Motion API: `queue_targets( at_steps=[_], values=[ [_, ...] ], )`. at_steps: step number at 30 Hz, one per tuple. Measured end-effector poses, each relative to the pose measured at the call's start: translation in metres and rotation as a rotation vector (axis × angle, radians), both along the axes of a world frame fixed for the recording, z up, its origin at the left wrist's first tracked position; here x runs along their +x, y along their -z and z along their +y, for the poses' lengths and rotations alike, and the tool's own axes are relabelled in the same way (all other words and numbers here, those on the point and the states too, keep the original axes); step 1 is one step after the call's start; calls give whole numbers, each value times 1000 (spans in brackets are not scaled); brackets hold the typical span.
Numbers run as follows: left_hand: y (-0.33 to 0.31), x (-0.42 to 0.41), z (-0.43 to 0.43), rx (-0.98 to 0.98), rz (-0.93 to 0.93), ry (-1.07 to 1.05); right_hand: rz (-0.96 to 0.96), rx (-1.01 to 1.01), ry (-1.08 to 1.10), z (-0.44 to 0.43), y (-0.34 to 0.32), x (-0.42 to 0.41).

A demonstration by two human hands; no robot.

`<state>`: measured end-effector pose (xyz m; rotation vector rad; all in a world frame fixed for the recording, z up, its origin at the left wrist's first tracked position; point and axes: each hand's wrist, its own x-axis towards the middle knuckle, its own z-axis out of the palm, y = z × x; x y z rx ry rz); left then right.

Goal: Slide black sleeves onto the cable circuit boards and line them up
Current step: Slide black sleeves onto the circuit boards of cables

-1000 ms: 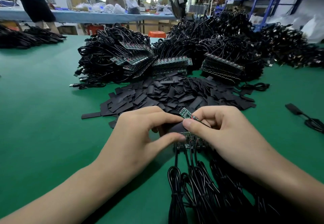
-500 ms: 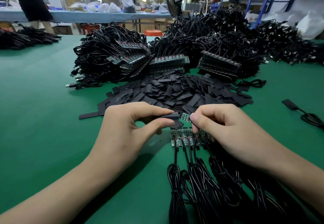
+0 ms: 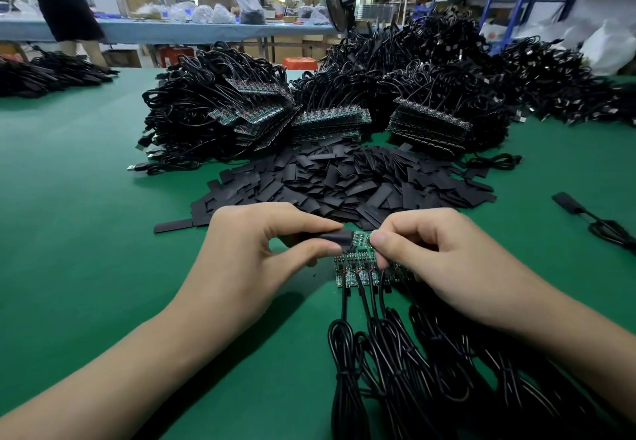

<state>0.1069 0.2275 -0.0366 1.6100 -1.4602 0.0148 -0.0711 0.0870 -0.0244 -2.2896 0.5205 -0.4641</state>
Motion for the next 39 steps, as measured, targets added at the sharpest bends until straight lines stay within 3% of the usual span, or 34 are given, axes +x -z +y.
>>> queue_targets(
  at_steps=[3,12,19,23,30,39],
  values=[
    [0,-1,1,4,29,0,21,-52,-2,2,0,-1],
    [-1,4,0,-8,-302,39,40,1,-16,0,-1,-1],
    [1,-4,1,-2,-226,95,11,-44,-67,6,3,2],
    [1,-4,0,-38,-115,39,-178,20,-14,4,4,2],
    [3,-3,-1,-35,129,30,-354,-303,23,6,2,-1],
    [3,-6,0,-24,10,41,-340,-390,11,10,4,-1]
  ],
)
